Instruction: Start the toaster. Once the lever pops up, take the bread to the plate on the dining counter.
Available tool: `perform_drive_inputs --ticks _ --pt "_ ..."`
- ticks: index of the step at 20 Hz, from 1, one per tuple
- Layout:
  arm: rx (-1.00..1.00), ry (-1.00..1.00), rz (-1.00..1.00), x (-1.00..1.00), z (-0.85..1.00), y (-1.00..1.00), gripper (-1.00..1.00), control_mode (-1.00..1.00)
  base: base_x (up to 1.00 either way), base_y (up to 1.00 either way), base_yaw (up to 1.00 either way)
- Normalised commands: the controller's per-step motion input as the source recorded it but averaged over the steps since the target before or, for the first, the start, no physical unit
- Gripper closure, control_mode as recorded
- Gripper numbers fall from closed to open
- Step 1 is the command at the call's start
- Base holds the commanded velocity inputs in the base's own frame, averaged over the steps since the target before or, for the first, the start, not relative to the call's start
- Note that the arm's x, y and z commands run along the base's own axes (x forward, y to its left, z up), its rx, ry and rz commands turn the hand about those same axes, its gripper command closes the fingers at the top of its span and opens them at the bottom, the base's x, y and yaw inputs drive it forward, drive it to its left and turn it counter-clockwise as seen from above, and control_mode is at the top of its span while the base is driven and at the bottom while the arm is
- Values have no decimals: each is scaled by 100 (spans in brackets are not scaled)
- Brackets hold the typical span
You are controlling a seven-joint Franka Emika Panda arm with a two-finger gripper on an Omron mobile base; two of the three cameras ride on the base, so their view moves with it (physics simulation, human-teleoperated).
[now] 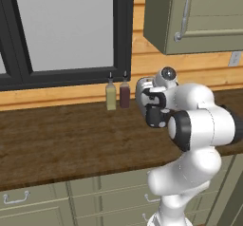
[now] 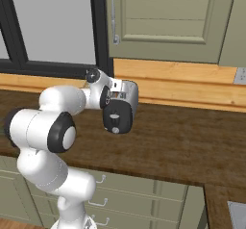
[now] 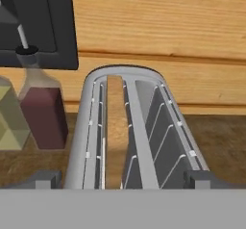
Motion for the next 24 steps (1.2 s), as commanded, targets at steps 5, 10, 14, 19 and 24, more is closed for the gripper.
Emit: perform_drive_inputs --ticks 5,10,14,19,24 --pt "1 5 0 37 -3 0 -100 -100 0 0 0" --pt "1 6 0 24 -11 0 -100 -100 0 0 0" --pt "0 6 0 14 -22 0 -100 -100 0 0 0" --pt "0 1 0 7 -21 0 -100 -100 0 0 0" --pt "0 0 0 10 -16 0 -100 -100 0 0 0"
